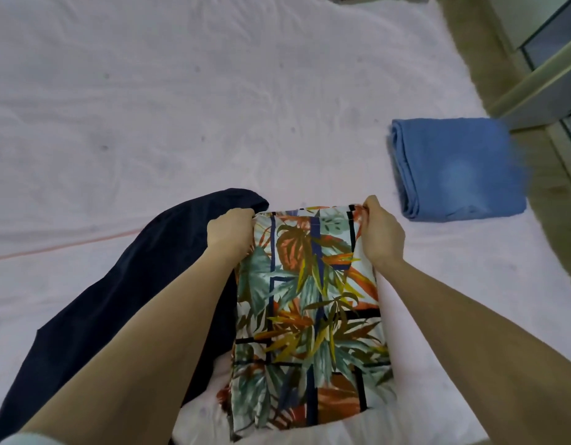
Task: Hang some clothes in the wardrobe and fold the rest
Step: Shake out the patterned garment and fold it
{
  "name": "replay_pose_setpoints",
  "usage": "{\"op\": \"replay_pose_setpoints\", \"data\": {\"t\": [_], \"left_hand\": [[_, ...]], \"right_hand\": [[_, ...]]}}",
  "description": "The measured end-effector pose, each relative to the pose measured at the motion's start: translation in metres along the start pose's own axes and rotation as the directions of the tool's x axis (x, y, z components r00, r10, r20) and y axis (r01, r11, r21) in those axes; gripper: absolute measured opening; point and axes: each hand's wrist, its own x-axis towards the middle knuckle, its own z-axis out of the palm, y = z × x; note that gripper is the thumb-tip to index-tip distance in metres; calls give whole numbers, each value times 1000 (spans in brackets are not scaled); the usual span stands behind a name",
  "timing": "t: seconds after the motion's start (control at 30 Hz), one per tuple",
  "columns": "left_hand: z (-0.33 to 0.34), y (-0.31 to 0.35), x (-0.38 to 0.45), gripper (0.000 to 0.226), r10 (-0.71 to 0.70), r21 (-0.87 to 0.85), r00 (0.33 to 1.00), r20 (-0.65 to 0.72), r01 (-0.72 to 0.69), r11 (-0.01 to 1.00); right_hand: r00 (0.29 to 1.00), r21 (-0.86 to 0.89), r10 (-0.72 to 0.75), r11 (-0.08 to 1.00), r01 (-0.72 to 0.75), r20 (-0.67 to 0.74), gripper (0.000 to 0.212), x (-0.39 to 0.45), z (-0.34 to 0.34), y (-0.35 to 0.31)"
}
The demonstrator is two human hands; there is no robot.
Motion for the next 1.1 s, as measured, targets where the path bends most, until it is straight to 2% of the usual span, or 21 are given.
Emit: {"op": "replay_pose_setpoints", "data": {"t": [0.1, 0.17, 0.23, 0.3, 0.33, 0.43, 0.5, 0.6, 0.67, 0.77, 0.87, 1.0, 1.07, 1.1], "left_hand": [[0, -2, 11, 23, 1, 14, 999, -35, -1, 1000], [9, -3, 9, 23, 2, 37, 996, -89, 1, 999], [23, -1, -8, 29, 48, 40, 969, -240, -39, 998], [37, 5, -42, 38, 170, 20, 918, -359, -175, 984], [45, 11, -62, 40, 264, 27, 903, -340, -272, 962], [66, 33, -118, 46, 502, 22, 859, -100, -503, 864], [79, 47, -143, 52, 536, -14, 842, 53, -536, 844], [102, 62, -165, 62, 523, 6, 833, 179, -532, 847], [122, 69, -176, 66, 490, 56, 844, 218, -512, 857], [144, 66, -174, 74, 434, 119, 874, 218, -465, 877], [159, 63, -164, 76, 413, 131, 892, 186, -439, 889], [168, 65, -160, 77, 381, 171, 906, 186, -411, 895], [163, 66, -168, 78, 371, 192, 912, 175, -402, 895], [159, 64, -175, 79, 379, 177, 913, 149, -402, 898]], "right_hand": [[999, 30, 30, 999, -29, -13, 11, 8, 10, 2], [994, 110, 109, 988, -109, 7, 10, 8, 20, 3], [974, 262, 225, 939, -224, 26, 26, -5, 29, 5], [958, 396, 279, 874, -282, 65, 37, -33, 32, 10], [954, 440, 286, 848, -294, 86, 39, -52, 28, 13], [930, 496, 291, 788, -365, 222, 36, -114, 16, 33], [887, 488, 281, 753, -441, 368, 28, -150, 12, 48], [837, 439, 265, 753, -490, 479, 19, -187, 9, 73], [857, 476, 223, 753, -454, 465, 11, -208, 7, 87], [943, 537, 174, 786, -306, 283, 20, -223, 11, 93], [972, 438, 201, 867, -236, 126, 25, -222, 22, 106], [975, 67, 187, 978, -196, 118, 20, -217, 35, 113], [993, -89, 111, 990, -108, 30, 22, -220, 30, 106], [999, -155, -3, 988, -6, -52, 30, -223, 30, 103]]}}
